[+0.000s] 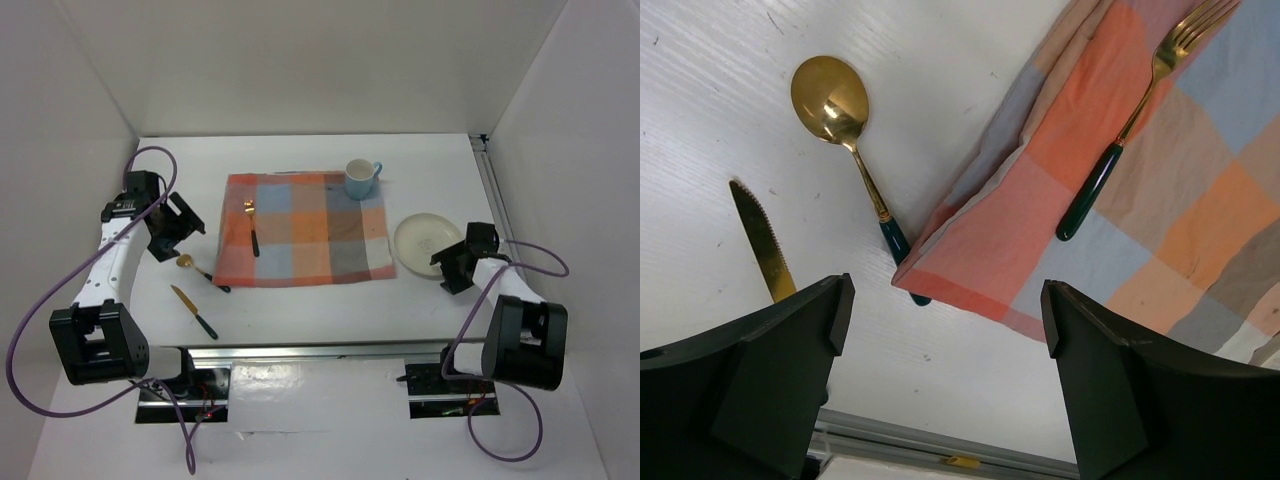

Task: Set the dinner table for one person

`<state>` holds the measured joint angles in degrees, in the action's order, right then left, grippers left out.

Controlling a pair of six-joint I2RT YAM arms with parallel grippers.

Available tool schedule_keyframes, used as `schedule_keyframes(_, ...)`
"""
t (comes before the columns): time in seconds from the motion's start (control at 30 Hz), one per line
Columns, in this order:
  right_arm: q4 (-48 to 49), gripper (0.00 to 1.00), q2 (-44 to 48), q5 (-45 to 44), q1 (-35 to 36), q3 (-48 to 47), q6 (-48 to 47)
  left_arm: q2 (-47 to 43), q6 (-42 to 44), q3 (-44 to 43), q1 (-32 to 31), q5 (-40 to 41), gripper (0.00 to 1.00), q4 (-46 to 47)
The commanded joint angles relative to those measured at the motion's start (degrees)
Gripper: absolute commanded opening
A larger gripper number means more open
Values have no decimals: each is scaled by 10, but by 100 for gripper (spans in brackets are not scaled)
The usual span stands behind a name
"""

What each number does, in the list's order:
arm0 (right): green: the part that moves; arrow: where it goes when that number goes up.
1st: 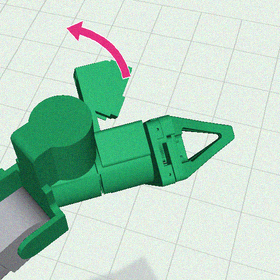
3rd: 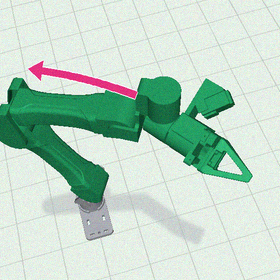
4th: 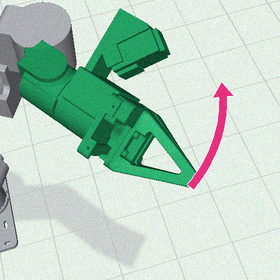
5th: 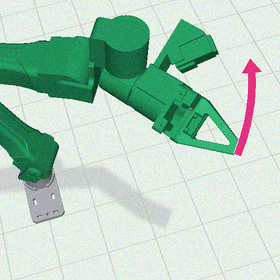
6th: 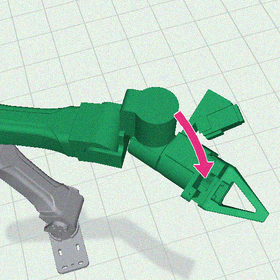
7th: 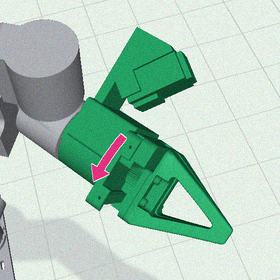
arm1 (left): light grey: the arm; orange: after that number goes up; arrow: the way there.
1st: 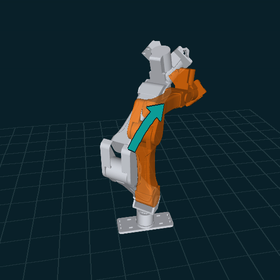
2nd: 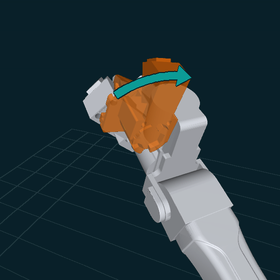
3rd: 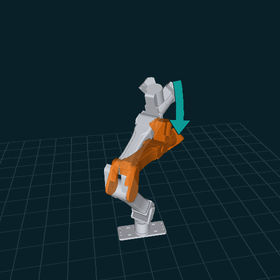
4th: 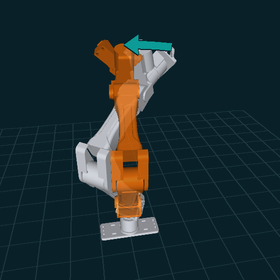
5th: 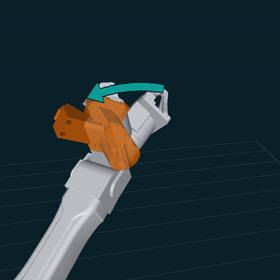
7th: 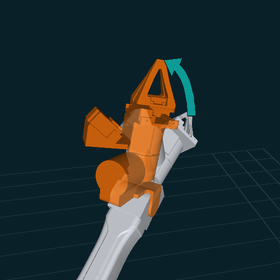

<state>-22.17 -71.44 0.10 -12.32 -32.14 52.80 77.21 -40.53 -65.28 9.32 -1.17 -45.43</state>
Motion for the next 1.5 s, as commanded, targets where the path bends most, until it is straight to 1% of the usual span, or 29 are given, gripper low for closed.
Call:
schedule_keyframes(0.0,75,67,-62,30,-4,-19,-9,1,9,-26,-1,6,94,-3)
schedule_keyframes(0.03,75,59,-74,30,-4,-20,-9,1,9,-26,-1,6,94,-8)
schedule_keyframes(0.07,75,32,-90,30,-4,-29,-3,1,9,-26,-1,6,94,-8)
schedule_keyframes(0.13,69,7,-85,16,-4,-34,-3,-5,9,-26,-1,11,94,-8)
schedule_keyframes(0.17,62,0,-62,6,-4,-35,-3,-5,9,-26,-1,11,94,-8)
schedule_keyframes(0.23,54,0,-26,-27,7,-35,-15,-5,9,-26,-1,16,94,-8)
schedule_keyframes(0.33,46,0,52,-41,25,-49,-54,0,9,-20,-1,34,95,-8)
schedule_keyframes(0.4,36,0,88,-47,63,-76,-74,7,9,-15,-1,42,95,-8)
schedule_keyframes(0.43,29,0,94,-48,98,-99,-74,16,2,-15,-1,51,95,-14)
schedule_keyframes(0.47,21,0,94,-48,119,-111,-80,28,2,-24,-1,51,95,-23)
schedule_keyframes(0.5,8,0,94,-48,163,-133,-80,34,2,-29,-1,59,95,-23)
schedule_keyframes(0.57,3,0,81,-48,218,-150,-80,40,2,-38,-1,64,95,-32)
schedule_keyframes(0.63,3,0,52,-48,272,-166,-68,40,2,-43,-1,64,95,-32)
schedule_keyframes(0.67,14,0,39,-35,313,-182,-68,40,2,-49,-1,64,95,-32)
schedule_keyframes(0.7,14,0,3,-29,329,-195,-68,40,2,-49,-1,64,95,-32)
schedule_keyframes(0.77,31,0,-35,-2,359,-229,-60,40,2,-49,-1,64,95,-32)
schedule_keyframes(0.87,59,0,-122,45,373,-269,-66,34,-3,-43,-1,64,95,-32)
schedule_keyframes(0.9,59,0,-169,52,380,-305,-66,34,-3,-37,-6,70,95,-32)
schedule_keyframes(0.93,59,0,-192,57,380,-323,-66,34,-9,-29,-6,78,95,-32)
schedule_keyframes(0.97,53,0,-215,57,387,-360,-66,34,-16,-16,-6,88,95,-37)
schedule_keyframes(1.0,48,0,-259,57,394,-377,-66,34,-23,-10,-6,99,95,-37)
schedule_keyframes(1.07,36,0,-301,71,394,-424,-66,42,-34,1,-11,108,95,-43)
schedule_keyframes(1.17,26,0,-363,91,394,-462,-66,56,-46,24,-11,122,95,-55)
schedule_keyframes(1.3,33,0,-402,98,394,-473,-60,62,-69,37,-17,138,94,-84)
schedule_keyframes(1.33,33,6,-410,98,394,-473,-60,62,-74,44,-17,138,95,-93)
schedule_keyframes(1.4,33,24,-416,98,394,-478,-67,62,-88,50,-17,138,95,-124)
schedule_keyframes(1.43,28,47,-416,98,394,-478,-67,57,-88,56,-17,130,97,-134)
schedule_keyframes(1.47,28,58,-416,98,394,-472,-67,49,-88,69,-17,125,97,-139)
